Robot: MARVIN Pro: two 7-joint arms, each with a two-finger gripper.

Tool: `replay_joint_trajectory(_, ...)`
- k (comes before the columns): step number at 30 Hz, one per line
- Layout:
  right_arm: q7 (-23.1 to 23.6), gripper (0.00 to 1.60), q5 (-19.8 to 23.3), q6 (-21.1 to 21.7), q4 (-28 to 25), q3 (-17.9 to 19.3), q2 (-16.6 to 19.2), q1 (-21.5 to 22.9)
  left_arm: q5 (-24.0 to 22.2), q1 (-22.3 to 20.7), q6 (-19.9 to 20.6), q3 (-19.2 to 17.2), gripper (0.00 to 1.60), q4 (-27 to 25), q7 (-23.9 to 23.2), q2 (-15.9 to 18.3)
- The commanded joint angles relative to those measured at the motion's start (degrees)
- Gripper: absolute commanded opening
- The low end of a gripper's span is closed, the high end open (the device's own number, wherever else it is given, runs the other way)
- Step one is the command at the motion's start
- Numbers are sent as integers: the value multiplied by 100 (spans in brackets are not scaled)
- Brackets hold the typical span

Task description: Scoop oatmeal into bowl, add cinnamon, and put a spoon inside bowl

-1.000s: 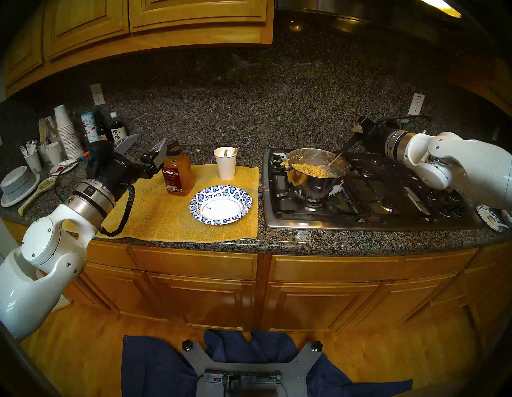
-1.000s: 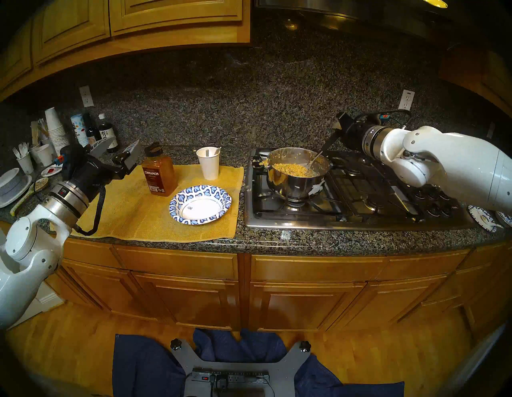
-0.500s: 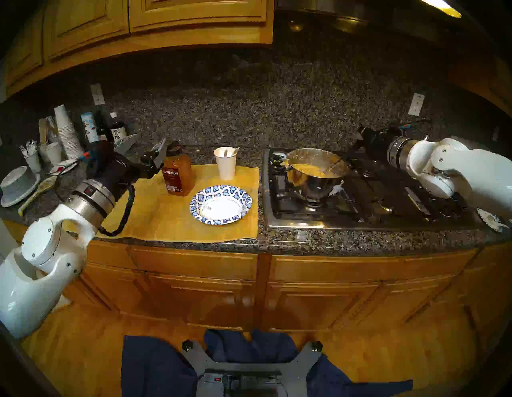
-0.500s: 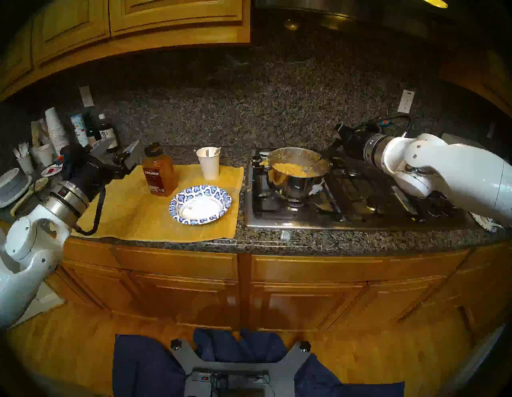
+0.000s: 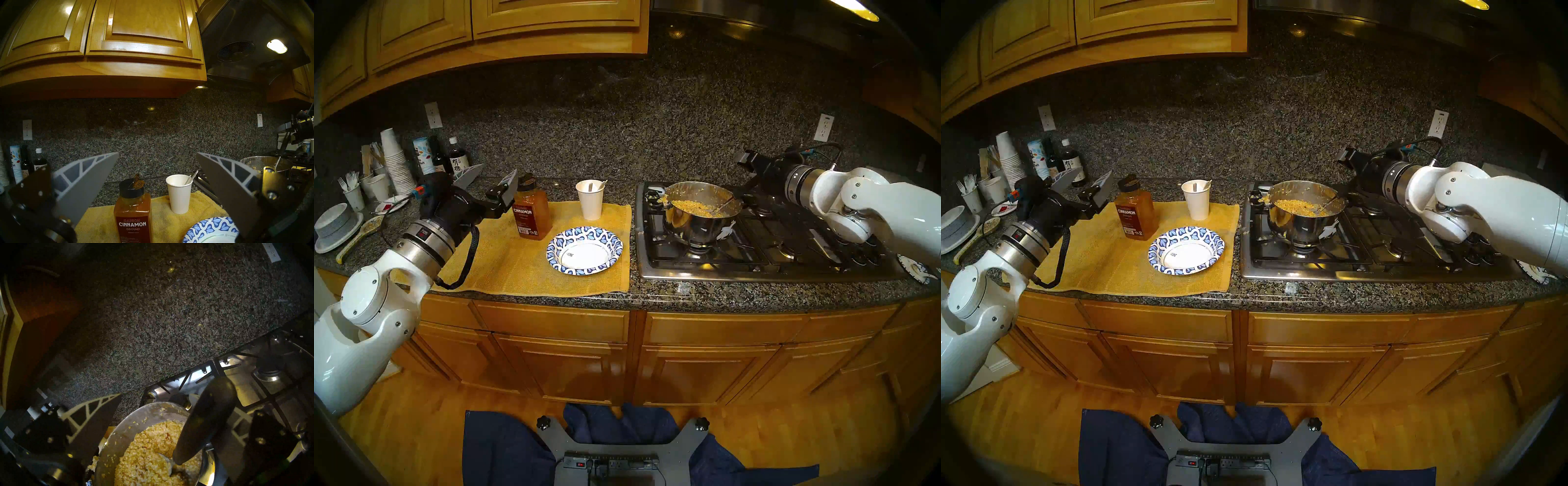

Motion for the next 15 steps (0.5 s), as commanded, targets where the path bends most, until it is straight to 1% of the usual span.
replay_joint_trajectory(1,-247,141,-285,-17,-199,98,15,324,14,-96,-75,-137,160,-70,-12,-3)
replay_joint_trajectory(4,-389,140,-388,-10,-281,26,36,321,14,-94,-77,-139,160,-71,-14,-4)
replay_joint_trajectory(8,-706,137,-640,61,-397,-101,8,365,14,-94,-77,-140,160,-71,-15,-4)
replay_joint_trajectory(12,-862,136,-838,142,-439,-196,0,391,14,-94,-77,-139,160,-71,-15,-5)
replay_joint_trajectory(15,-957,129,-967,285,-454,-236,-16,451,14,-96,-76,-138,160,-70,-13,-4)
